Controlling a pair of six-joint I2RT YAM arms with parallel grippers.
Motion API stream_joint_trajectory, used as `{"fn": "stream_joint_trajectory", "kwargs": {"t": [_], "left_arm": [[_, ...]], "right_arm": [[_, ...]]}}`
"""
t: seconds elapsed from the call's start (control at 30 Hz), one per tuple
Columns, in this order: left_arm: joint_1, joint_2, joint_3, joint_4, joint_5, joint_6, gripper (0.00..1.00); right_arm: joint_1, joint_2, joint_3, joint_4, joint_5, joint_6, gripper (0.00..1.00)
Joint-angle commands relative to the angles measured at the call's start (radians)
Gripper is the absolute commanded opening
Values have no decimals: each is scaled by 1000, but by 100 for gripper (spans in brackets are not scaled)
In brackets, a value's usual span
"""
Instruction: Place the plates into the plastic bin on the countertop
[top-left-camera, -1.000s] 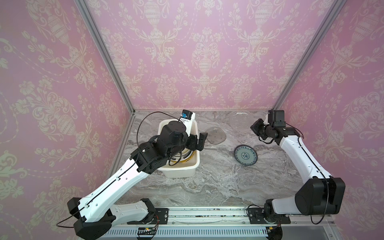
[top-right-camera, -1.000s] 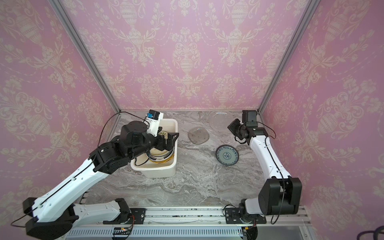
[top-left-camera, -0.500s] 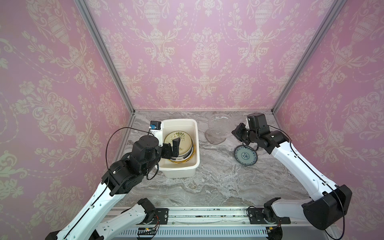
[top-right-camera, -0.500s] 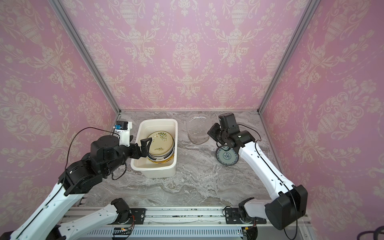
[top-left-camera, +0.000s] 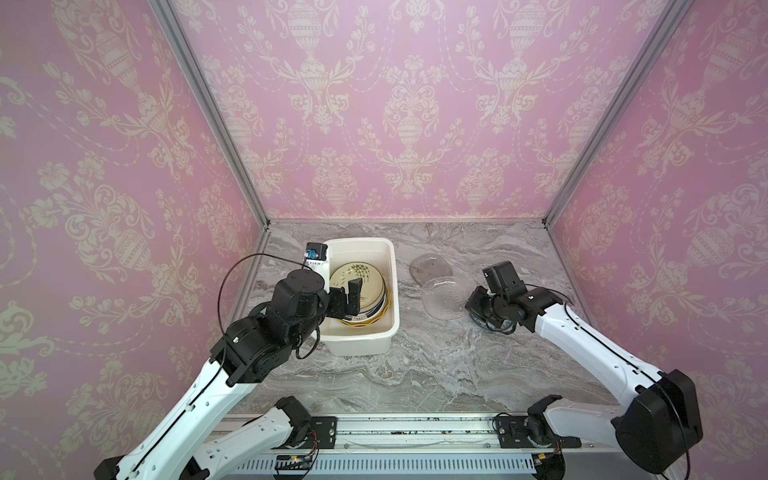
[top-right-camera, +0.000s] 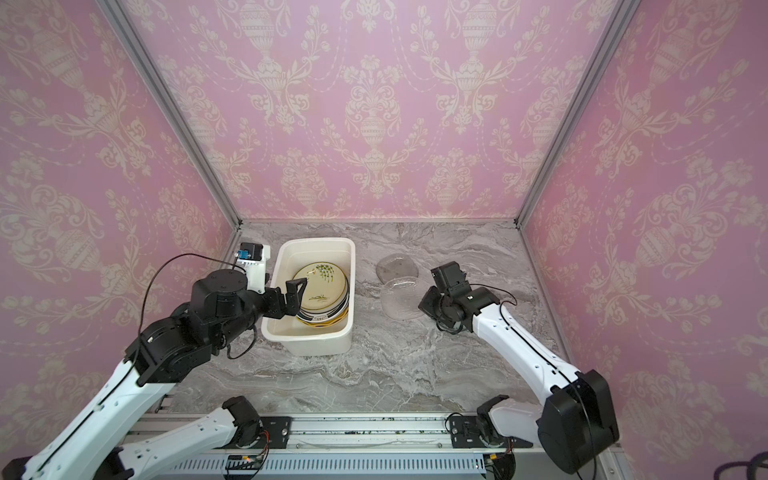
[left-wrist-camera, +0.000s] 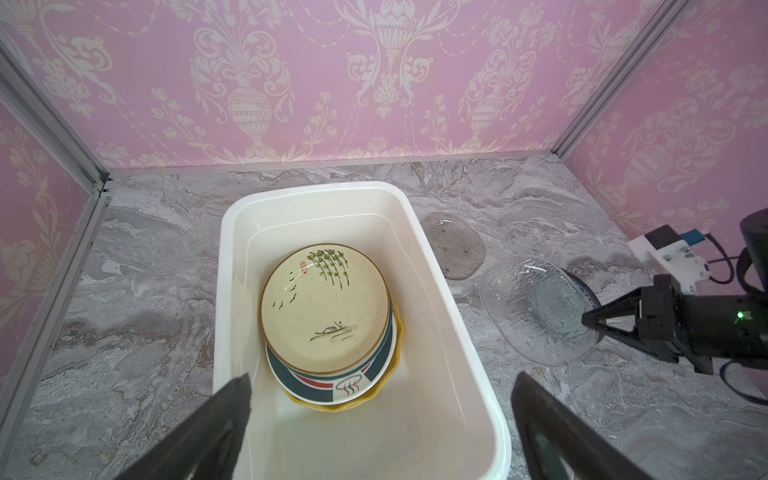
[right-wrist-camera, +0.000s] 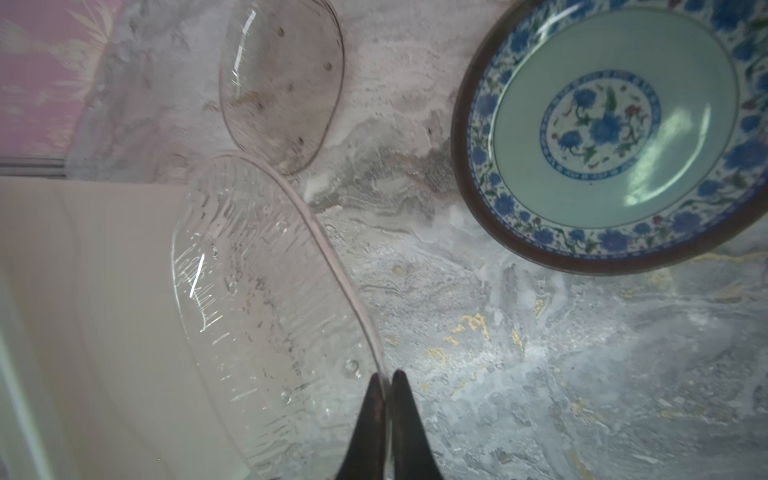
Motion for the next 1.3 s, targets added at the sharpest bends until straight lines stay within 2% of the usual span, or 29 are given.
{"fn": "stream_joint_trajectory", "kwargs": {"t": [0.0, 0.23, 0.43, 0.67, 0.93, 1.07, 1.27], "left_arm": [[10, 14, 17, 15, 27, 4, 99], [10, 24, 25, 17, 34, -4, 99], [10, 29, 34, 10, 24, -1, 99], [10, 50, 50, 23, 36, 6, 99], [11, 177, 166, 17, 154, 49, 99], [-17, 287, 247, -5, 287, 90, 99], [-201, 448, 355, -39, 271, 251, 99]], "right_arm": [[26, 13, -81, 76, -54, 55, 0], [60, 127, -142, 179, -80, 94, 0], [63, 180, -144, 199, -72, 96, 0], [64, 206, -135, 190, -74, 93, 15], [51, 170, -90, 117, -47, 53, 26], [-44, 98, -61, 37, -40, -27, 36], [-347, -24, -109, -15, -121, -165, 45]]}}
